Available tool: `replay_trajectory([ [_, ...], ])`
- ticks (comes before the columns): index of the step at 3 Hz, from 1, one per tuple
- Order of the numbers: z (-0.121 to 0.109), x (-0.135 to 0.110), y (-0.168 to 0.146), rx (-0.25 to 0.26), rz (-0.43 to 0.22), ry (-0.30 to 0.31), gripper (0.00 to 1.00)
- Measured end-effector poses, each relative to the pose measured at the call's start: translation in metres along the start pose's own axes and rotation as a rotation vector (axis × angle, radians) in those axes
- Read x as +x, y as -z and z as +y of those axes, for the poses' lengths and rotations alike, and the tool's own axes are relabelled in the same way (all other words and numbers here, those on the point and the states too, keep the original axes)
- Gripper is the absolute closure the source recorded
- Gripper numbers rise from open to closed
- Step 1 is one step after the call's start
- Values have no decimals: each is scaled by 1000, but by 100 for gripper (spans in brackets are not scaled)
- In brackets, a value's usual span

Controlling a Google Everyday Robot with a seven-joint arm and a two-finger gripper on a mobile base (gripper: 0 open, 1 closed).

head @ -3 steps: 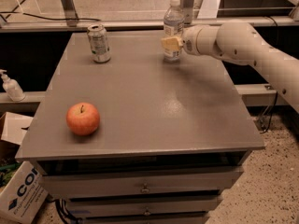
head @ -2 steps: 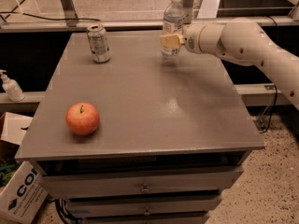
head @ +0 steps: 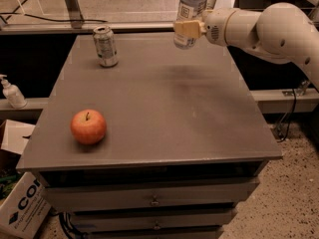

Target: Pick blue plastic bottle

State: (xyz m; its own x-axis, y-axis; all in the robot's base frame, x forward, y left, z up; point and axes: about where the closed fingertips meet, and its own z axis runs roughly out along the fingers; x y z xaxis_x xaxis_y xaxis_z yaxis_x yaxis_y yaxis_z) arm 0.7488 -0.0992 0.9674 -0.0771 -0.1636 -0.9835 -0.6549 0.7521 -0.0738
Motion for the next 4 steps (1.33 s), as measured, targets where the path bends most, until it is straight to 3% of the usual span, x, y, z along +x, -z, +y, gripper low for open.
replay_trajectory([
  [1, 0, 0, 0, 0, 0, 0, 100],
  [2, 2, 0, -2, -4, 0, 0, 82],
  [4, 6, 0, -6, -12, 0, 0, 35],
])
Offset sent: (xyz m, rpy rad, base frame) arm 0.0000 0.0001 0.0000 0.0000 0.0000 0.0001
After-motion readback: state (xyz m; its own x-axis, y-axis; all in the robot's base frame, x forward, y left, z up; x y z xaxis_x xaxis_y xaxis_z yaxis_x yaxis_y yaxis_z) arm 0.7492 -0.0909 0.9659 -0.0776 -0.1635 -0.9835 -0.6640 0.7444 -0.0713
